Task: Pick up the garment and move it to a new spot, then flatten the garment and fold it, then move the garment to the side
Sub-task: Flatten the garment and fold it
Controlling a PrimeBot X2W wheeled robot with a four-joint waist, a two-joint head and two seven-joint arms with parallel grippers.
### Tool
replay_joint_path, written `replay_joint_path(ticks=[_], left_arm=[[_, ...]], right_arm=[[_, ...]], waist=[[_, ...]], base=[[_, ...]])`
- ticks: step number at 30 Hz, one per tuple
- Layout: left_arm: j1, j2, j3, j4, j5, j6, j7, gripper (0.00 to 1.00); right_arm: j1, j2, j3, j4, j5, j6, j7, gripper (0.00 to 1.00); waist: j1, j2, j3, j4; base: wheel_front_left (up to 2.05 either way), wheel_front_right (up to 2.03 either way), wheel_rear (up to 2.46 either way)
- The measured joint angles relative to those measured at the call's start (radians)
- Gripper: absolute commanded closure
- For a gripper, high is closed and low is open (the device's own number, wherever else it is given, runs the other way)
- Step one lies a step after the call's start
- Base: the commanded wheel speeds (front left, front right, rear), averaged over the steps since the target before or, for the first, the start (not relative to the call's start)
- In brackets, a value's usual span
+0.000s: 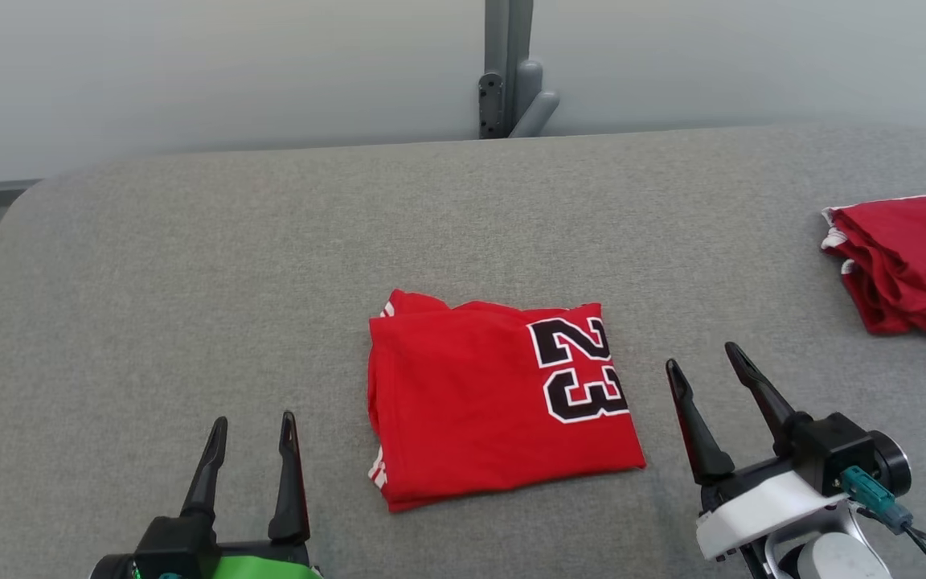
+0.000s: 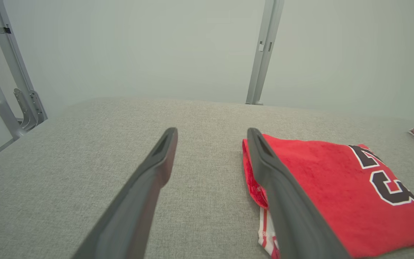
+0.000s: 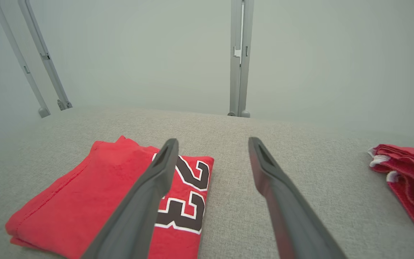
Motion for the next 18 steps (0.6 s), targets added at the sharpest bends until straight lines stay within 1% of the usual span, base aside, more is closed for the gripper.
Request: replay_joint_path(ticks=[4, 8, 18], left_arm=[[0.029, 0.000, 0.015, -0.034, 0.010, -0.002, 0.000, 0.00], [0.062, 0.000, 0.011, -0.046, 0.032, -0.003, 0.000, 0.00], [0.120, 0.000, 0.006, -0.040, 0.044, 0.000, 0.000, 0.00]], right_arm=[[0.056, 0.011, -0.023, -0.046, 0.001, 0.000, 0.000, 0.00], [0.111, 0.021, -0.053, -0.069, 0.001, 0.000, 0.000, 0.00], [0.182, 0.029, -0.051, -0.089, 0.010, 0.000, 0.000, 0.00]], waist=[[0.0000, 0.0000, -0.027, -0.035], [0.0000, 0.0000, -0.057, -0.055], [0.0000, 0.0000, -0.107, -0.065]], base=[[0.00, 0.00, 0.00], [0.00, 0.00, 0.00], [0.00, 0.00, 0.00]])
